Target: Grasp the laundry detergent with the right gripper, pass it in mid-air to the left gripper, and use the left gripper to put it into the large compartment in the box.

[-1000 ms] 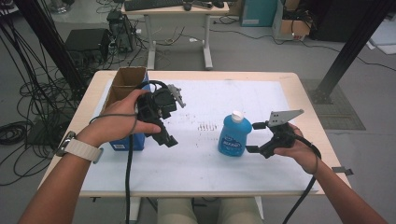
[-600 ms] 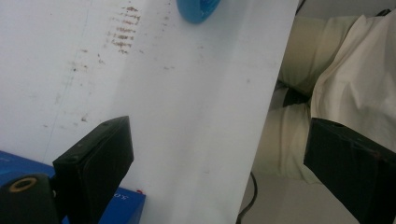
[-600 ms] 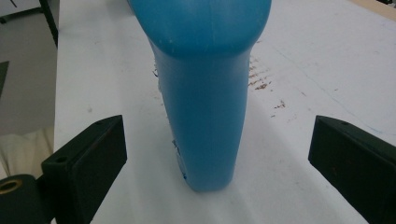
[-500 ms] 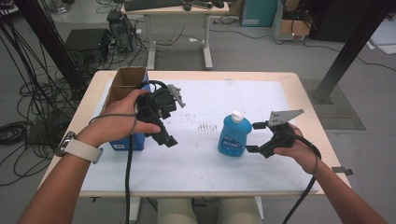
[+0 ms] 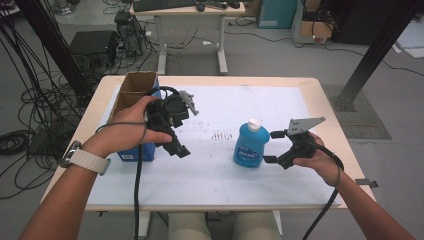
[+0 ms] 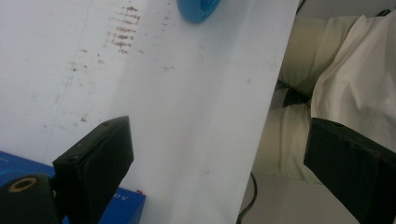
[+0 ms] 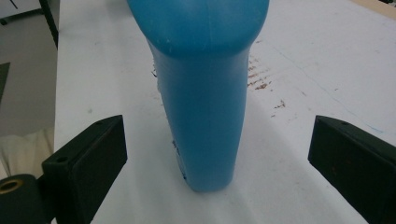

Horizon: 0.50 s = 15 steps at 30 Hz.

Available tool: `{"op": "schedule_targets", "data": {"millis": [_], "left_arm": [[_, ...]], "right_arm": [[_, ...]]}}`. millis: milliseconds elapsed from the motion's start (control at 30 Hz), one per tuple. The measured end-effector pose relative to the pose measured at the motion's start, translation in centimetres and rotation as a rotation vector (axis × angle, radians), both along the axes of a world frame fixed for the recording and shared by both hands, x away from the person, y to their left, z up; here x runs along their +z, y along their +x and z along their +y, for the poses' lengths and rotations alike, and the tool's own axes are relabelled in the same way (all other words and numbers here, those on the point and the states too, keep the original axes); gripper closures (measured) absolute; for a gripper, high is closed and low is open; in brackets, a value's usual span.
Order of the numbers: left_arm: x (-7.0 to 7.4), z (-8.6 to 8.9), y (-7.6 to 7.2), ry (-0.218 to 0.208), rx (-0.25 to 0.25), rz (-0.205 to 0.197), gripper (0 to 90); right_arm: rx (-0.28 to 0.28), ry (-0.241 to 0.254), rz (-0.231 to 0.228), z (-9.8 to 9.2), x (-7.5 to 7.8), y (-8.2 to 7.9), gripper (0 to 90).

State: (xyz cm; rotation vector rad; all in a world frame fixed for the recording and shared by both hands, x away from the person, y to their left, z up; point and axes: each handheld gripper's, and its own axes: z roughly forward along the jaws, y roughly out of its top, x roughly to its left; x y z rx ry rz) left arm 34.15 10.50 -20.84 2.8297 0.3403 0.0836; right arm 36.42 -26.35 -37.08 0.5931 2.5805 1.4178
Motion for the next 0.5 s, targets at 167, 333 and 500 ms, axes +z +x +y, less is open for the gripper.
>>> {"op": "schedule_targets", "data": {"millis": [167, 333, 500], "left_arm": [[0.04, 0.01, -0.03, 0.001, 0.0, -0.001, 8.6], [0.04, 0.03, -0.02, 0.001, -0.001, -0.002, 8.5], [0.0, 0.03, -0.02, 0.001, -0.001, -0.001, 8.5]], "right_arm": [[0.001, 0.0, -0.001, 0.06, -0.02, -0.01, 4.5], [0.001, -0.001, -0.001, 0.06, -0.02, -0.01, 4.6], [0.002, 0.0, 0.001, 0.06, -0.03, -0.01, 4.6]]}}
